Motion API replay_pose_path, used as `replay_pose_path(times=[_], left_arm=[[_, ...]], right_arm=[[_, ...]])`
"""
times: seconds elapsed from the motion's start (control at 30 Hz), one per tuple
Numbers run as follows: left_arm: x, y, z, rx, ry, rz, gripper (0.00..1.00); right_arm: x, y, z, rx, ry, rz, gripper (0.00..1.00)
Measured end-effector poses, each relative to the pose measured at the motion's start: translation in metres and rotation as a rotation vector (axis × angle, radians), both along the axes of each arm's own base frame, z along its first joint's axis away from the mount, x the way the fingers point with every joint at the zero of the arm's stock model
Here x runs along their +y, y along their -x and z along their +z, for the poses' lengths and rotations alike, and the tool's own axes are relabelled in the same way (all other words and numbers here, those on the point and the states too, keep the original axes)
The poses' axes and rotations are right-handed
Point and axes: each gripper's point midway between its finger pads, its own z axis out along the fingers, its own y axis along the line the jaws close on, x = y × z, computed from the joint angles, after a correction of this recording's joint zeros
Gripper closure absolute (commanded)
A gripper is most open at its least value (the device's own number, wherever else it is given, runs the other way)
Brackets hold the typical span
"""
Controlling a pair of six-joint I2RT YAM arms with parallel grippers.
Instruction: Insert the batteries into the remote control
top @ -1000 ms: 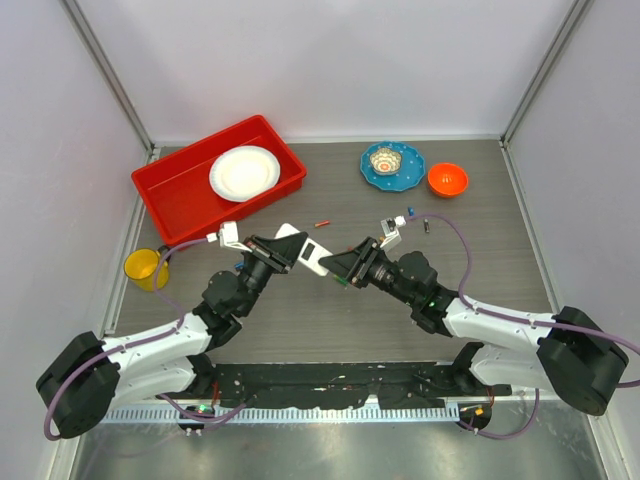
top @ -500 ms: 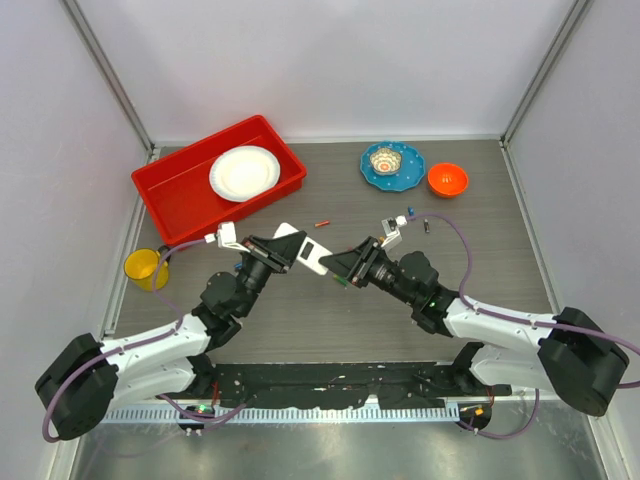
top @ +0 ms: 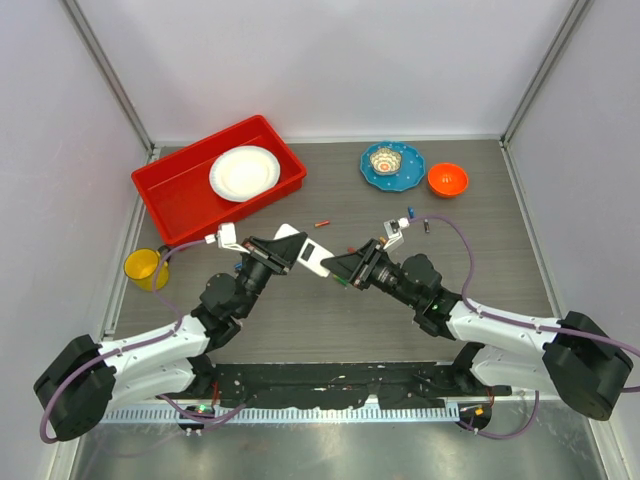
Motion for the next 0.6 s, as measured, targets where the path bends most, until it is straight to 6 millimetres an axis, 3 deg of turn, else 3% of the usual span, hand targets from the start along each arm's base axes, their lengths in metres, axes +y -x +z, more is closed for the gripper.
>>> replay_pose_path(times=[0.17,0.3,0.43,0.6], left_arm=[[-0.0007,-0.0005,-0.0025,0.009,-0.001,-0.001,1.0],[-0.0016,-0.0013,-0.0053,0.017,-0.003,-0.002,1.0],[-0.0017,-0.0013,-0.0057,0.019,-0.002,-0.002,1.0],[-0.0012,-0.0008,-0.009,0.026,-0.002,-0.003,1.0]], right_arm=[[0.0,-0.0001,-0.003,0.007,0.012,0.0,0.48],[0.001,-0.0011,-0.005,0.018,0.032,0.0,0.43],[0.0022,-0.0027,-0.0007,0.01,0.035,-0.001,0.43],[-0.0008,-0.0018,0.001,0.006,0.042,-0.005,0.53]])
